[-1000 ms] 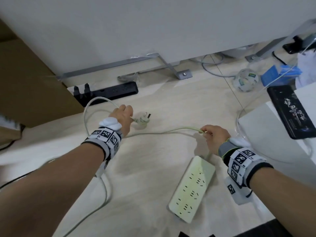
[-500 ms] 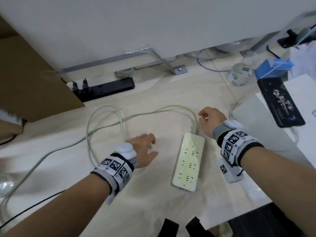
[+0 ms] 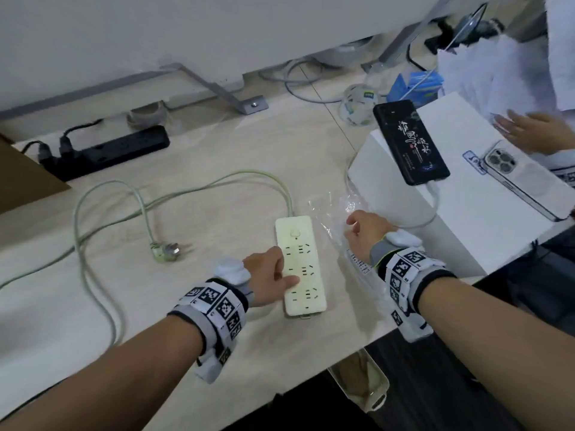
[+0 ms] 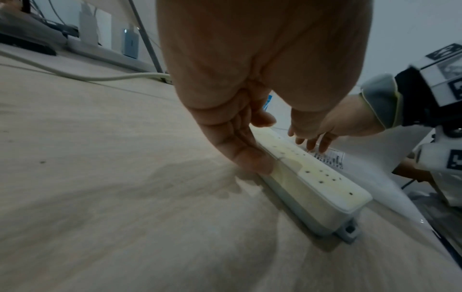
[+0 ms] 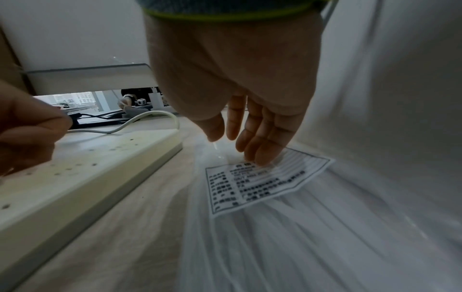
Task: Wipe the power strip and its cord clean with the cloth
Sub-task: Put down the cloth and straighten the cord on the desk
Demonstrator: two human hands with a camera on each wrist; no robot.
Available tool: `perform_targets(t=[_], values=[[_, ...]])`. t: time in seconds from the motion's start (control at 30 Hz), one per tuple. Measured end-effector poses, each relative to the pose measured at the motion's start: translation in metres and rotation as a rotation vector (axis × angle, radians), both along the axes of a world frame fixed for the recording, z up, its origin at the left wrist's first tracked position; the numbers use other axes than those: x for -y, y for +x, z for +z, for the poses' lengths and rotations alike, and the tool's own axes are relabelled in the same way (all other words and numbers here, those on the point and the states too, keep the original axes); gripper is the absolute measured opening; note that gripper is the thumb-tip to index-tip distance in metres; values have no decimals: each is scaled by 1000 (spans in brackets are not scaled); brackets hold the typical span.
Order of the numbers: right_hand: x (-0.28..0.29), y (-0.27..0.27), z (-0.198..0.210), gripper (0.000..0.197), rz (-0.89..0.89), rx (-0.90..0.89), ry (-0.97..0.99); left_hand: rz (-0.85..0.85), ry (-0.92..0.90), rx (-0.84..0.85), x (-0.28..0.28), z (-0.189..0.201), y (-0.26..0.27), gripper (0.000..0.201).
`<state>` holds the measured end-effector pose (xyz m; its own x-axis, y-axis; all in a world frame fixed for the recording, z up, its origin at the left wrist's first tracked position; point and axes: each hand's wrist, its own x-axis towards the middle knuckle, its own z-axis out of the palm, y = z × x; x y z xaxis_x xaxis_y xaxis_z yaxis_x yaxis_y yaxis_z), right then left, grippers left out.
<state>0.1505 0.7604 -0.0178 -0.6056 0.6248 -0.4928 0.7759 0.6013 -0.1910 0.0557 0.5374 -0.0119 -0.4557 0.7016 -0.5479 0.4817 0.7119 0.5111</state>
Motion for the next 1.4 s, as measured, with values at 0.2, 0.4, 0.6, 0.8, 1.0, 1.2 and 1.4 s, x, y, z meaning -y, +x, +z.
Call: perform_targets(t=[0.2, 0.4, 0.6, 0.8, 1.0, 1.2, 1.4], values=[[0, -17, 0, 26, 72, 54, -29, 47, 50, -4, -1, 2, 9, 26], [0, -30, 17, 19, 120, 103, -14, 128, 52, -83, 10, 5, -5, 23], [9, -57, 31, 12, 92, -67, 101, 178, 78, -95, 17, 7, -30, 19], [9, -103, 53, 22, 20, -141, 32, 202, 109, -126, 28, 18, -65, 22], [17, -94, 60, 33, 142, 138, 110, 144, 64, -122, 49, 11, -103, 21], [10, -94, 72, 31, 46, 92, 108, 116, 119, -105, 38, 1, -118, 19], [0, -124, 104, 17, -27, -247, 157, 114, 146, -63, 23, -2, -118, 19]])
